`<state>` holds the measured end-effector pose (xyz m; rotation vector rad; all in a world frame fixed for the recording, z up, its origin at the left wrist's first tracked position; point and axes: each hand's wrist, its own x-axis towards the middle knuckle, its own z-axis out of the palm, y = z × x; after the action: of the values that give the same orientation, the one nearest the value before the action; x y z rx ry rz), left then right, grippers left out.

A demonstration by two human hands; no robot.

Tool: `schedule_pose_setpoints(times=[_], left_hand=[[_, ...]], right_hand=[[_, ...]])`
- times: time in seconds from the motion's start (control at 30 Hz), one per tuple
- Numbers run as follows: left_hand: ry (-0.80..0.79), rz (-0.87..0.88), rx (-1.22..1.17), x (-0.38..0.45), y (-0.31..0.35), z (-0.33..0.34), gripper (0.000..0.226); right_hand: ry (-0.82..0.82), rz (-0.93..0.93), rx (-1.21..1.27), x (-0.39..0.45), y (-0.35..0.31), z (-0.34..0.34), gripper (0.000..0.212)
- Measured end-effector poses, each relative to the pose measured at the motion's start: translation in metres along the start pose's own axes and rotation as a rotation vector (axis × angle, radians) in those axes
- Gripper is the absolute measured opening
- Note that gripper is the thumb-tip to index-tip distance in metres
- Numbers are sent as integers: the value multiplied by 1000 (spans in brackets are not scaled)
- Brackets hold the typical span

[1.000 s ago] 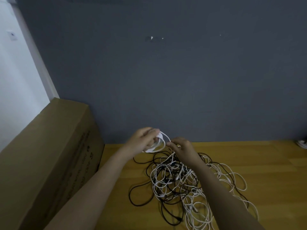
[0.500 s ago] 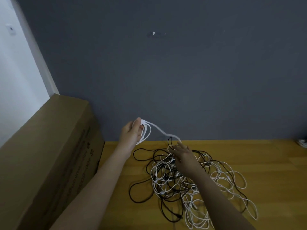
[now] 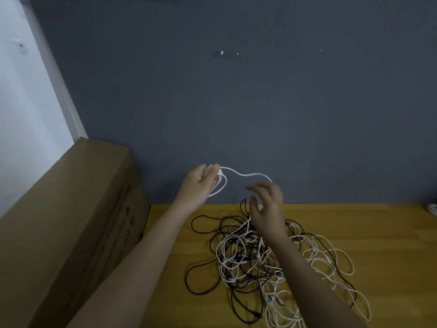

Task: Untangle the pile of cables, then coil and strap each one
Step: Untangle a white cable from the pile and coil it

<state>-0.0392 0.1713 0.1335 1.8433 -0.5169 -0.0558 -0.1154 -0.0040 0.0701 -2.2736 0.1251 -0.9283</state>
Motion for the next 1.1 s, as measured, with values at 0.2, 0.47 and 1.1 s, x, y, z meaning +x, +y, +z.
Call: schedule_pose_setpoints(times=[0.2, 0.47, 1.1], left_hand=[[-129, 111, -155, -2, 22, 6, 31], [100, 25, -618, 24, 37, -21, 40], [-208, 24, 279, 1, -53, -2, 20]], right_hand=[[-227, -13, 43, 32, -24, 17, 49], [-235, 74, -53, 52, -8, 32, 28], [-556, -154, 147, 12, -41, 24, 17]])
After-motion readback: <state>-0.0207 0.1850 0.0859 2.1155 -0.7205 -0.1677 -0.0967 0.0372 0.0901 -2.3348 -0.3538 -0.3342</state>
